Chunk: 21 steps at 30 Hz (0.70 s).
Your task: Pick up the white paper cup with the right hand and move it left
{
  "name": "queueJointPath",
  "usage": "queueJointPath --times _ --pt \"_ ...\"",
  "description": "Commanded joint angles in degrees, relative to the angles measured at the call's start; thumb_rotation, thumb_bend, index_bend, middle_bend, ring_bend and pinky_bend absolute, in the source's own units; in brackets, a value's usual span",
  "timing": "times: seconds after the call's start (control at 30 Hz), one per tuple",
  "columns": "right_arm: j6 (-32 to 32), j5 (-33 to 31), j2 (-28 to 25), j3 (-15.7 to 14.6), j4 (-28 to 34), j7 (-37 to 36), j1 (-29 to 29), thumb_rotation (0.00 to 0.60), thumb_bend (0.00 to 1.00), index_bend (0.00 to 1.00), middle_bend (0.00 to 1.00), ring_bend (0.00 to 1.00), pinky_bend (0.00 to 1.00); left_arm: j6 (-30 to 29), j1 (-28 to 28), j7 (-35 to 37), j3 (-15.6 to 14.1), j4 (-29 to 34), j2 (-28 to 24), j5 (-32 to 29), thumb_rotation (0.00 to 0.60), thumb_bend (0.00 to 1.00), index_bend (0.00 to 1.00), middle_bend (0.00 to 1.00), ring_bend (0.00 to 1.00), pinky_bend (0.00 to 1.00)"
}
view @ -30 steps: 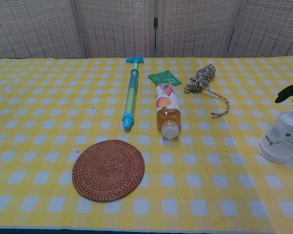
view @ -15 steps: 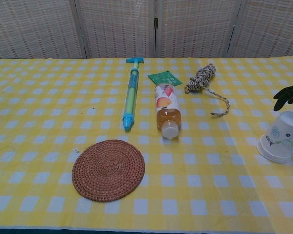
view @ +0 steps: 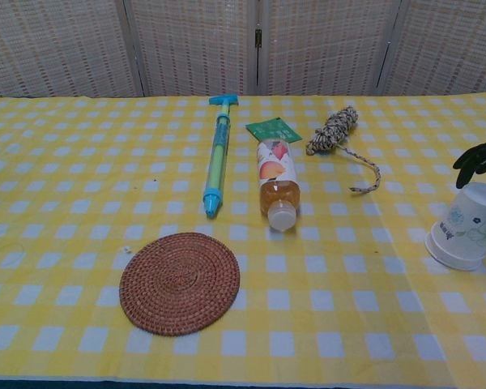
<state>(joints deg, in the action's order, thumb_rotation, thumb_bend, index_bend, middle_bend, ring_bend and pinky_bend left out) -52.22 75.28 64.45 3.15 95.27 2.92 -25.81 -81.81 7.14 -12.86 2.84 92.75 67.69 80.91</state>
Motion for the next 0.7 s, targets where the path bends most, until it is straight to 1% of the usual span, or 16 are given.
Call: queueJointPath --times 0.03,0.3,0.53,0.7 --pt "-0.69 0.50 -0.42 -0.04 0.44 -0.31 0.16 0.600 0.44 0.41 0.19 0.19 0.11 0.01 0.01 -0.02 0.02 0.03 -0.03 -0.04 0.600 0.22 0.03 0.00 0.00 0.00" --pt "-3.66 2.67 -4.14 0.34 3.89 -1.77 0.84 0.600 0.44 0.42 0.20 0.19 0.11 0.03 0.14 -0.31 0.16 0.52 -0.30 -0.10 0.600 0.22 0.03 0.00 0.00 0.00" --pt "-6.94 5.81 -8.52 1.46 8.34 -4.05 1.15 0.600 0.44 0.43 0.21 0.19 0.11 -0.09 0.16 -0.44 0.17 0.95 -0.51 0.00 0.600 0.22 0.03 0.00 0.00 0.00" --pt "-8.43 7.74 -10.38 1.94 10.36 -5.47 1.15 0.600 0.45 0.43 0.21 0.19 0.11 -0.30 0.04 -0.29 0.16 1.02 -0.64 0.03 0.600 0.22 0.03 0.00 0.00 0.00"
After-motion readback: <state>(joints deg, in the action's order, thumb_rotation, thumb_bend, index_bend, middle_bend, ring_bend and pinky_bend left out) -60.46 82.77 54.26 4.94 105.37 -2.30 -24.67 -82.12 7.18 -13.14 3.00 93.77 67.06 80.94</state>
